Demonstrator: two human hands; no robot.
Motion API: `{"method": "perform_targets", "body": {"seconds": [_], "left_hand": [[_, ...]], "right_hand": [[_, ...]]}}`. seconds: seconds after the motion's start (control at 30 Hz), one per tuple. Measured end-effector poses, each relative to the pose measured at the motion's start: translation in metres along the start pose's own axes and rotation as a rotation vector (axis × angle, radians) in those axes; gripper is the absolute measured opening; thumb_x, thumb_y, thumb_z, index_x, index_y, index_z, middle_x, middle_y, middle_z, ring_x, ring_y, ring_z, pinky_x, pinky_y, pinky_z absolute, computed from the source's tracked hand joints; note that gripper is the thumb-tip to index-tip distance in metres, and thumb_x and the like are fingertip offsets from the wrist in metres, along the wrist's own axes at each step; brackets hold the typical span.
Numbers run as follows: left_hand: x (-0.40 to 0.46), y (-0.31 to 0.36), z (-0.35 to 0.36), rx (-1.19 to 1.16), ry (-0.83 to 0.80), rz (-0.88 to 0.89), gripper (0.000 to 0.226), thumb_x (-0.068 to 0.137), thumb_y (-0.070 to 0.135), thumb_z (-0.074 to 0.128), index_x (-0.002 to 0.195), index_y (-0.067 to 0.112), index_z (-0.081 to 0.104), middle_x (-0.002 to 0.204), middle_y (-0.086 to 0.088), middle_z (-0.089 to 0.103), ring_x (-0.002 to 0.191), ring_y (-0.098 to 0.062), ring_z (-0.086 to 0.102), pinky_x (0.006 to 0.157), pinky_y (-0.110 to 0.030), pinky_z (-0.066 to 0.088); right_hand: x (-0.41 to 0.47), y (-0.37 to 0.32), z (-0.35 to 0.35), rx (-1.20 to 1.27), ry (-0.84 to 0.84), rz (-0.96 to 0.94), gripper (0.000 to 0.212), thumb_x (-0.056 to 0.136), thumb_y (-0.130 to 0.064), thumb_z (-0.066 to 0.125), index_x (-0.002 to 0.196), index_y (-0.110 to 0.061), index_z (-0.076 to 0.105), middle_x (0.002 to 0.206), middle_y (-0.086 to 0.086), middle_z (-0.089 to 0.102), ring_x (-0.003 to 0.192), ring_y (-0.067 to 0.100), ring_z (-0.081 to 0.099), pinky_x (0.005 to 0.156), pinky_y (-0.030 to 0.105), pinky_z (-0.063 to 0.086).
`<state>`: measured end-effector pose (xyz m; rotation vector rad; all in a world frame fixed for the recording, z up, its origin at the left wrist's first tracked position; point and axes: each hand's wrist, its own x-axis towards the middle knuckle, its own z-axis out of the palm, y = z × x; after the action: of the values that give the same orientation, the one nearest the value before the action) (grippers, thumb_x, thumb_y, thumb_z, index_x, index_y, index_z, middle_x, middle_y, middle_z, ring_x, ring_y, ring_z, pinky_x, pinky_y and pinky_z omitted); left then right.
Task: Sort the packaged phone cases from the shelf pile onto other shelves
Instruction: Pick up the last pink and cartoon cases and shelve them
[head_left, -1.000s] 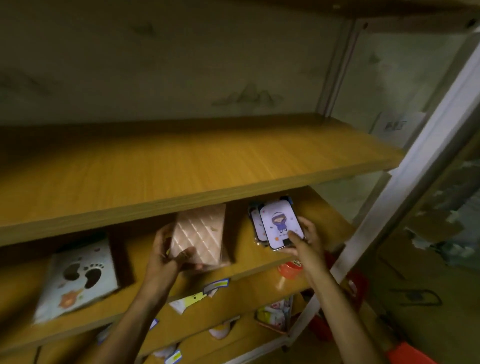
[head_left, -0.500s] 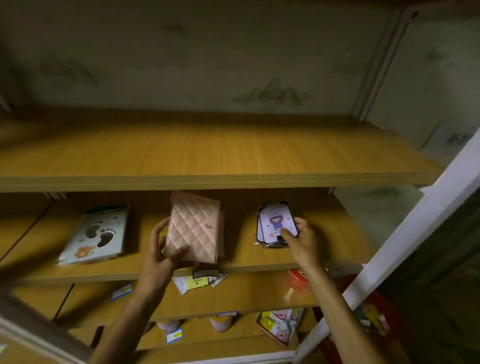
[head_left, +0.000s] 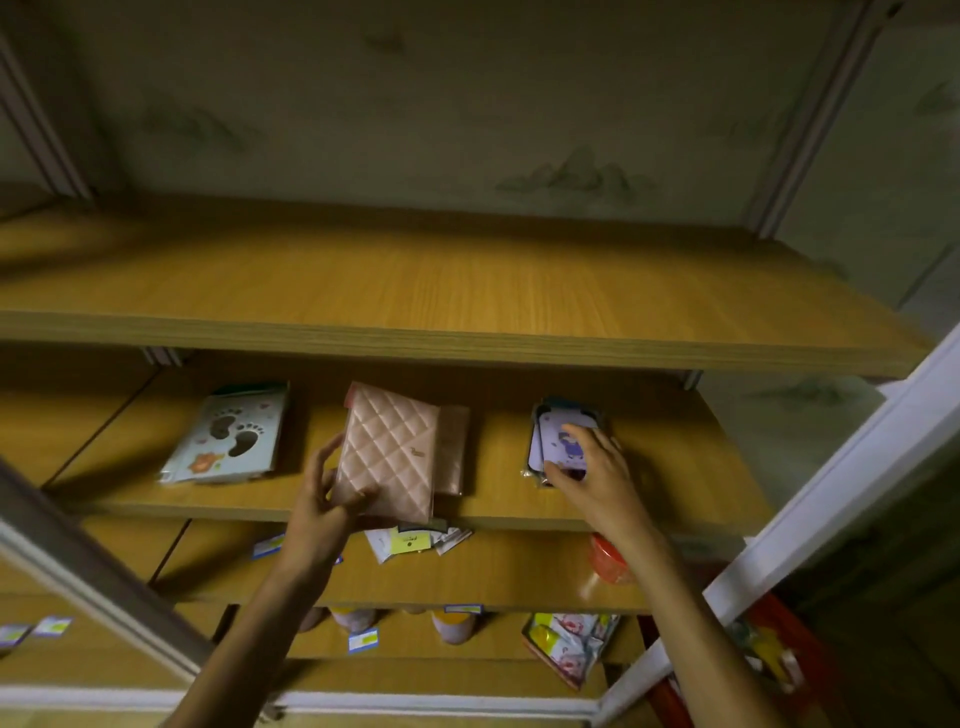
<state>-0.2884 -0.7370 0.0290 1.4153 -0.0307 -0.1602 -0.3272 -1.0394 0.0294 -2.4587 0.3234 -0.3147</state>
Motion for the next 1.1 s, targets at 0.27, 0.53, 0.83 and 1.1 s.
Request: {"method": "perform_targets", "body": {"seconds": [0.27,0.53,0.83,1.1], "left_hand": [[0.028,0.003,-0.019,0.012,-0.010,-0.068,0.070,0.086,-0.005,0.060,0.141,0.029,0.034,0.121,-0.008,0.058,0.105,-0.032,0.063,0.076,-0.048,0.059],[0.074,-0.006,-0.013,0.032,-0.070,-0.125,0.069,0.083,-0.008,0.064,0.132,0.033,0.039,0.130,-0.014,0.051,0.104,-0.035,0.064,0.076,-0.053,0.058],[0.086,-0.008,-0.017,0.883,-0.101,0.198,0.064,0.081,0.035,0.073,0.135,0.013,0.045,0.126,-0.010,0.049,0.115,-0.028,0.050,0.098,-0.037,0.044],[0.082,-0.007,-0.008,1.177,-0.256,0.480,0.079,0.082,0.046,0.065,0.148,0.020,0.030,0.146,-0.006,0.038,0.128,-0.027,0.035,0.102,-0.041,0.037]], "right_hand": [[0.009,-0.023,0.022,-0.055,0.049,-0.093,0.055,0.086,-0.035,0.065,0.135,-0.018,0.048,0.137,0.004,0.052,0.129,0.018,0.043,0.105,0.032,0.038],[0.009,-0.042,0.036,-0.003,0.085,-0.012,0.048,0.088,-0.030,0.064,0.133,-0.021,0.050,0.138,0.002,0.049,0.131,0.018,0.038,0.104,0.029,0.032],[0.002,-0.053,0.045,0.008,0.130,0.007,0.045,0.088,-0.027,0.063,0.131,-0.021,0.051,0.134,0.003,0.052,0.129,0.016,0.039,0.100,0.025,0.030],[-0.017,-0.049,0.039,-0.014,0.167,0.028,0.044,0.087,-0.028,0.065,0.129,-0.021,0.052,0.128,0.003,0.053,0.122,0.017,0.043,0.097,0.027,0.037]]}}
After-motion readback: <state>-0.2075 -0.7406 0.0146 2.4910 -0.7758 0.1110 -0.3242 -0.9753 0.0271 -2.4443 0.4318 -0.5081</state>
